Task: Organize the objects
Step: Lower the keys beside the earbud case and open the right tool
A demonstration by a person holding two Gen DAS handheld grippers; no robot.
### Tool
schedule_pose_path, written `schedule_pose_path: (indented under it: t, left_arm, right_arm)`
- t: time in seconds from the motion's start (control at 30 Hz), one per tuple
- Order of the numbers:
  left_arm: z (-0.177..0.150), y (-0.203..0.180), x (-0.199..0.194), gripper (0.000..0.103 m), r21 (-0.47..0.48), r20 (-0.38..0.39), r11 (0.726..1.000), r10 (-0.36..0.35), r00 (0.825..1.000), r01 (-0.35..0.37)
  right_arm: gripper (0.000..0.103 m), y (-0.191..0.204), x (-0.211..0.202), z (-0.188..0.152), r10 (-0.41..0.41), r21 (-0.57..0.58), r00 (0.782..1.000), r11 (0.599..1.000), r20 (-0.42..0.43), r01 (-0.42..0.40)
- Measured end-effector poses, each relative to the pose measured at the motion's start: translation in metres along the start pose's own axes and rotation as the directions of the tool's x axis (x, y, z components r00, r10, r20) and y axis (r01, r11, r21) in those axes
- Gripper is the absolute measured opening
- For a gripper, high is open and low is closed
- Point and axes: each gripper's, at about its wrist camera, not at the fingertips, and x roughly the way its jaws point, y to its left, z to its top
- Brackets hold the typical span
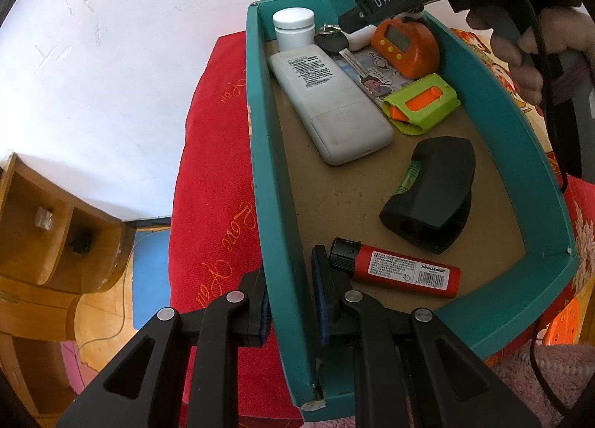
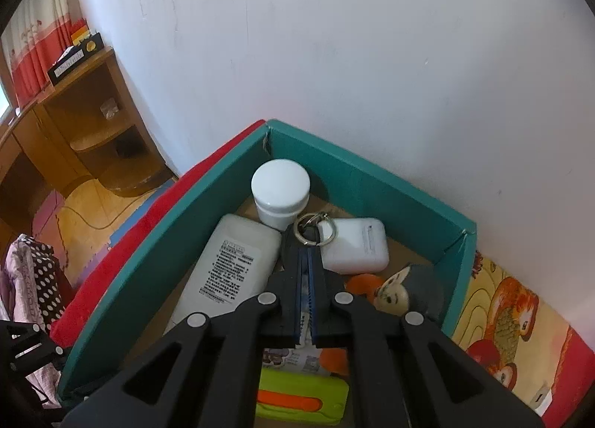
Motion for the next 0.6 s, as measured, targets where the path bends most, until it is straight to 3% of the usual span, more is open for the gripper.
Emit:
schedule_pose_path:
  t: [0.27, 0.33, 0.47, 0.6]
  left_arm:
    - [-0.001, 0.0, 0.0, 0.018, 0.0, 0.0, 1.0, 0.0, 1.0, 0.0]
    - [-0.001, 0.0, 0.0, 0.018, 0.001, 0.0, 1.0, 0.0, 1.0, 0.0]
    - [-0.002, 0.001, -0.001, 0.018, -0.001, 0.0, 1.0, -0.001, 1.0, 0.001]
    - [-0.002, 0.001, -0.001, 0.018, 0.001, 0.0, 1.0, 0.0, 1.0, 0.0]
  right_arm:
    - [0.002, -0.001, -0.009, -0.004, 0.055, 0.028, 0.998, 0.998, 0.01, -0.055]
    - [0.006, -0.001, -0.013, -0.005, 0.063, 0.033, 0.998, 0.997, 0.007, -0.064]
    - [0.026, -0.001, -0.029, -0.009, 0.084, 0.032, 0.996, 0.996, 0.023, -0.085]
    - [0.032, 0.0, -0.046, -0.012, 0.1, 0.036, 0.994, 0.994, 0.047, -0.102]
